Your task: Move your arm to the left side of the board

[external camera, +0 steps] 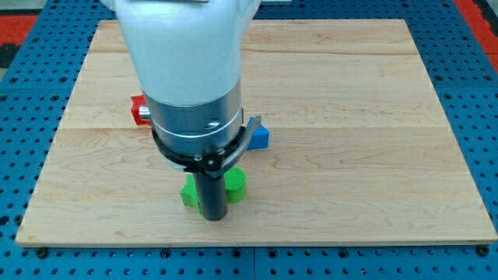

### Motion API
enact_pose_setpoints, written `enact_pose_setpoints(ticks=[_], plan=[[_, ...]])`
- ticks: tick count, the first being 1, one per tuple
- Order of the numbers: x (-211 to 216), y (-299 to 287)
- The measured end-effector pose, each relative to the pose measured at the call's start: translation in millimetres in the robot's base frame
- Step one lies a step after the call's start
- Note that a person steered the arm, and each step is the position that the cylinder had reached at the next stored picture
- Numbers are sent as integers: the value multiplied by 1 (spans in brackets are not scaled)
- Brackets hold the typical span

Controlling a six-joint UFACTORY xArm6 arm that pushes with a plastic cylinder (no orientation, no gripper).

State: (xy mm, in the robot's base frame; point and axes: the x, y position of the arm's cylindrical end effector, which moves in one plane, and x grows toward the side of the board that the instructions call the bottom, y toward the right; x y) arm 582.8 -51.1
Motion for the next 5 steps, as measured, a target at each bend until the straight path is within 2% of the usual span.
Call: enact_pose_setpoints(ticks=[1,2,4,5], plan=[[0,-3],[2,-36],[-1,-218],[-4,-253]])
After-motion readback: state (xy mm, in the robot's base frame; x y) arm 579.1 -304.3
